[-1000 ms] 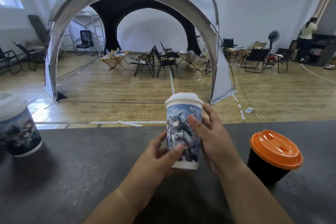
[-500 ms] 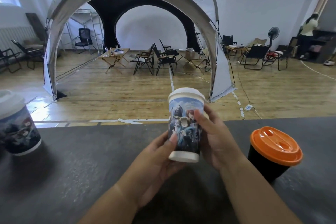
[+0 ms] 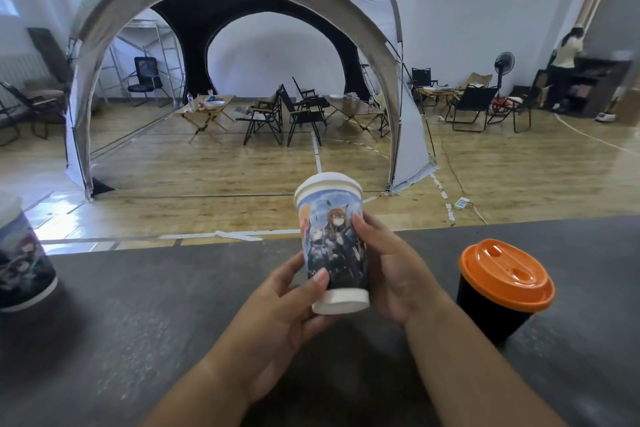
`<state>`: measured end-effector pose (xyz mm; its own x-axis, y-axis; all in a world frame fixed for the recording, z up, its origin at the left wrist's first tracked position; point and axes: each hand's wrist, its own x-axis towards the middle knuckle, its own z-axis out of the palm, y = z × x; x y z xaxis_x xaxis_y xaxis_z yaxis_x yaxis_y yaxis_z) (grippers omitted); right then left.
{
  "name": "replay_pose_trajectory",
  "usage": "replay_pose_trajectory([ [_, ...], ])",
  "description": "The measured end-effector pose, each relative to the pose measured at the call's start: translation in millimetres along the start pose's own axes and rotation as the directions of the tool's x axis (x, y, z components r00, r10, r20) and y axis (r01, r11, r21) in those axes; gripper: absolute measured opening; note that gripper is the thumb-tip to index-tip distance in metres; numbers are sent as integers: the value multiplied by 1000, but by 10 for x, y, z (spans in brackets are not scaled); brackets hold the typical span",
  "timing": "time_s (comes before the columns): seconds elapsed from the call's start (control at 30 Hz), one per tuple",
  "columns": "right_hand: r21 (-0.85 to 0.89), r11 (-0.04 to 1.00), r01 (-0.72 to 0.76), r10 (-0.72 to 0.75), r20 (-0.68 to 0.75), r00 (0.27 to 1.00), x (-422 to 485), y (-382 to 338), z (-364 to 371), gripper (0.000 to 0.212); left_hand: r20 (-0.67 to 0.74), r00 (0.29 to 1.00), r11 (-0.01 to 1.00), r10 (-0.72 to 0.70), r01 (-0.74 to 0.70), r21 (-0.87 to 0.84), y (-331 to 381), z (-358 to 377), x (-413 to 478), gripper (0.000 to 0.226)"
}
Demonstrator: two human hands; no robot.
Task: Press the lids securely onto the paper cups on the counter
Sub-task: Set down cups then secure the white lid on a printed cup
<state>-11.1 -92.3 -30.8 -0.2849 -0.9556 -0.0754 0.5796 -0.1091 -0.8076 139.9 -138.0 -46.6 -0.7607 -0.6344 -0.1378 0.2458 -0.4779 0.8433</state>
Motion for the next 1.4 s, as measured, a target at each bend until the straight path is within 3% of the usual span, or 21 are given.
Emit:
replay_pose_trajectory([
  [0.1, -105, 990, 90, -96, -53, 994, 23, 51, -29, 73, -95, 992, 984, 88, -72, 166, -11, -13, -5, 66],
  [0.2, -324, 924, 201, -251, -120, 960, -15, 62, -5, 91, -113, 973, 810, 202, -101, 578, -6, -13, -28, 74],
  [0.23, -316, 924, 217, -270, -134, 953, -19, 58, -5, 88, -91, 978, 817, 188, -104, 568, -18, -18, -24, 68],
  [0.33, -40, 987, 158, -160, -75, 984, -8, 32, 6, 66, -11, 999, 979, 39, -36, 199, -18, 4, -3, 44],
  [0.4, 27, 998, 64, -64, -16, 998, 8, 31, -15, 58, -22, 1000, 996, -3, 5, 87, -22, -6, 18, 43],
  [0.5, -21, 996, 91, -91, -23, 996, 29, 57, -45, 68, -85, 994, 986, 74, -60, 155, -22, -24, 17, 54],
  [0.57, -169, 970, 172, -188, -84, 979, 10, 56, -48, 93, -146, 972, 897, 182, -103, 431, -24, -13, -7, 53],
  [0.63, -321, 923, 211, -265, -136, 955, -18, 58, -52, 104, -161, 960, 832, 231, -110, 543, -35, 16, -8, 44],
  [0.67, -336, 918, 213, -281, -167, 945, -8, 52, -60, 98, -145, 968, 868, 206, -112, 485, -37, 25, -5, 41],
  [0.73, -220, 958, 182, -228, -205, 952, 46, 31, -90, 82, -91, 993, 977, 74, -54, 206, -16, 47, 3, 45],
  [0.8, -5, 994, 108, -107, -137, 985, 57, 11, -105, 73, -34, 999, 1000, 17, -17, -9, 4, 26, 12, 48],
  [0.87, 39, 998, 39, -37, -55, 998, 44, -1, -102, 66, -40, 999, 998, 7, -9, -62, 2, 4, 19, 53],
  [0.93, 50, 998, 42, -41, -21, 999, 44, 6, -113, 63, -70, 996, 998, 49, -51, -35, -10, 4, 21, 56],
  [1.0, 11, 993, 115, -115, -20, 993, 29, 21, -92, 76, -133, 986, 991, 105, -92, 96, -28, 7, 14, 60],
  [1.07, -175, 966, 191, -206, -71, 976, -3, 22, -62, 86, -170, 967, 936, 191, -127, 328, -26, 8, -2, 68],
  [1.1, -258, 944, 206, -241, -111, 964, -14, 20, -48, 85, -164, 966, 922, 200, -129, 364, -36, -3, 3, 68],
  [1.17, -214, 961, 174, -204, -128, 970, -4, 12, -55, 77, -123, 984, 974, 127, -100, 203, -23, 5, 3, 58],
  [1.27, 19, 999, 46, -47, 43, 998, -5, -23, -67, 52, -82, 996, 1000, 18, -20, -19, 7, 10, 17, 52],
  [1.33, 10, 1000, 11, -12, 91, 996, 18, -13, -87, 41, -110, 993, 999, 48, -46, 25, 22, 5, 9, 54],
  [1.4, -38, 998, 51, -49, 65, 997, 35, 26, -98, 57, -174, 977, 975, 125, -88, 206, 13, -9, 1, 55],
])
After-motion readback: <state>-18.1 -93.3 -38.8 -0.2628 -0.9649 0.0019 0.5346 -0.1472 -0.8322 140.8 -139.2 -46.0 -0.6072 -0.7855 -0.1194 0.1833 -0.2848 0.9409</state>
